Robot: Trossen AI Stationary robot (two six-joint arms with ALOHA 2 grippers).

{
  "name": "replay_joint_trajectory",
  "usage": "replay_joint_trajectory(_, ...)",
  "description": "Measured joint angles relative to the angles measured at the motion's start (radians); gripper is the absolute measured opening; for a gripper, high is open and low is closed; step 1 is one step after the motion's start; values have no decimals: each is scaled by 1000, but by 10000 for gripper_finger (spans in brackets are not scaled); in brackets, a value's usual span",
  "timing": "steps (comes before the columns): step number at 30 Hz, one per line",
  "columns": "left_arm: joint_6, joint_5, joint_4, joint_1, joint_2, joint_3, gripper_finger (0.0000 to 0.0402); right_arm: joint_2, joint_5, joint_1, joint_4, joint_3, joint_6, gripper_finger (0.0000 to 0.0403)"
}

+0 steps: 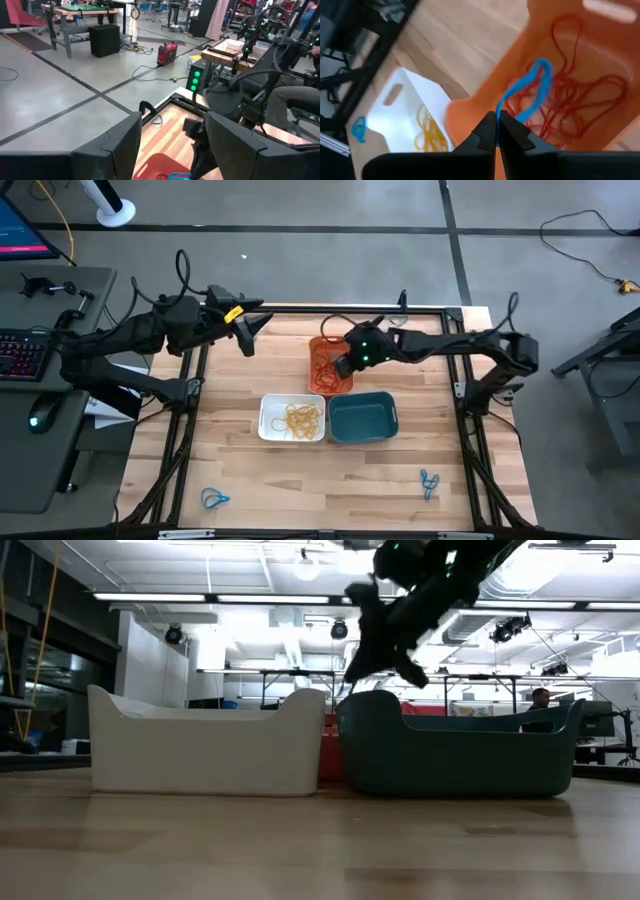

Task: Sort rubber bands into baskets
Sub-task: Put the blue rubber band into the blue bin

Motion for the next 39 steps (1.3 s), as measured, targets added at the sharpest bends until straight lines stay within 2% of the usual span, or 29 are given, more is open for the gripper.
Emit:
replay_joint_trajectory(4,-23,8,-30,0,-3,0,214,49,-43,0,2,0,-25,32)
replay_joint_trajectory(10,-44,10,-91,0,-2,0,214,47,-42,7,7,0,-155,142)
replay_joint_trajectory(15,-53,10,-108,0,-2,0,214,-26,-47,5,-13,0,-216,224)
replay_joint_trajectory(18,-53,10,-110,0,-2,0,214,-94,-67,5,-93,0,-212,242)
replay_joint_trajectory(20,-52,10,-110,0,-2,0,214,-147,-119,27,-191,0,-201,244)
replay_joint_trajectory(24,-51,10,-110,0,-2,0,214,-231,-227,163,-495,1,-117,245)
replay_joint_trajectory(27,-37,10,-109,0,-2,0,214,-259,-238,335,-706,1,14,245)
replay_joint_trajectory(31,-18,10,-106,0,-2,0,214,-258,-238,583,-813,-28,370,245)
replay_joint_trajectory(35,-17,10,-93,0,-2,0,214,-238,-244,792,-696,-112,739,245)
replay_joint_trajectory(39,-15,10,-81,1,-2,0,214,-208,-248,918,-536,-225,980,245)
